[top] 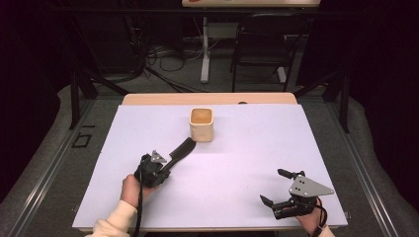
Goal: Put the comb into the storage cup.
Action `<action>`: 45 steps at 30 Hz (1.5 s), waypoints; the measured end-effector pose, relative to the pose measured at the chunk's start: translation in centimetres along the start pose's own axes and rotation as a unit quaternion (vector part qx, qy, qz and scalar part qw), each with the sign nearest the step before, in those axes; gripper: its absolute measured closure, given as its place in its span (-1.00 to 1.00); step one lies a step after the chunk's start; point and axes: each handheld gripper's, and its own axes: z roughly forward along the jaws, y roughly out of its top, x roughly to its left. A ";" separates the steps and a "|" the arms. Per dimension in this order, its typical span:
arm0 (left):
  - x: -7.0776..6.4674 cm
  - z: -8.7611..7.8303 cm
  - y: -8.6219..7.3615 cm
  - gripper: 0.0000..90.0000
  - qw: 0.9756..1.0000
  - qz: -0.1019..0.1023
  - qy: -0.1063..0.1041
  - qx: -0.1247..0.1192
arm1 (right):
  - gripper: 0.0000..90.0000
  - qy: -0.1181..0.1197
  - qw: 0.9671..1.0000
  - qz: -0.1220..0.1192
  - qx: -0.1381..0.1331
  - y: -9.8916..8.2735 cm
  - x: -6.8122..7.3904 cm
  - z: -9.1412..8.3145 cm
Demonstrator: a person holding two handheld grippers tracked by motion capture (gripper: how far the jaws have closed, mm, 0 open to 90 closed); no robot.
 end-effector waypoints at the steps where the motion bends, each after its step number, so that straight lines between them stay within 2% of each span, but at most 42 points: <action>1: 0.0 -0.1 0.0 0.85 1.000 0.000 -0.003 0.000 | -0.99 0.000 1.000 0.000 0.000 0.0 0.0 0.0; 4: -0.2 -0.5 0.1 0.62 1.000 -0.001 -0.011 -0.007 | -0.99 0.000 1.000 0.000 0.000 0.0 0.0 0.0; 9: -0.2 -1.6 0.6 0.04 1.000 -0.003 -0.007 -0.011 | -0.99 -0.001 1.000 0.000 0.000 0.0 0.0 0.0; 11: -0.2 -1.9 0.9 -0.21 1.000 0.002 -0.004 -0.005 | -0.99 -0.001 1.000 0.000 0.001 0.0 0.0 0.0; 15: 0.1 -2.2 1.7 -0.51 1.000 0.013 0.006 0.006 | -0.99 -0.003 1.000 0.001 0.001 0.0 0.0 0.0; 22: 1.0 -1.2 2.6 -0.99 0.999 0.007 0.013 0.047 | -0.99 -0.003 1.000 0.001 0.003 0.0 0.0 0.1; 30: 1.6 -0.1 4.3 -0.99 0.997 0.017 0.019 0.079 | -0.99 -0.003 1.000 0.003 0.003 0.0 -0.1 0.1; 31: 1.7 0.0 4.6 -0.94 0.996 0.018 0.013 0.083 | -0.99 -0.003 1.000 0.003 0.003 0.0 -0.1 0.1; 33: 1.9 0.2 5.0 -0.68 0.996 0.022 -0.004 0.088 | -0.99 -0.004 1.000 0.003 0.004 0.0 -0.1 0.0; 35: 1.8 0.4 5.5 -0.58 0.995 0.030 -0.001 0.100 | -0.99 -0.003 1.000 0.005 0.003 -0.1 -0.1 0.1; 41: 2.0 1.1 6.7 -0.12 0.991 0.033 -0.012 0.129 | -0.99 -0.002 1.000 0.005 0.003 -0.1 -0.1 0.0; 45: 2.0 1.8 7.3 0.13 0.987 0.042 -0.015 0.155 | -0.99 -0.003 1.000 0.007 0.003 -0.1 -0.1 0.0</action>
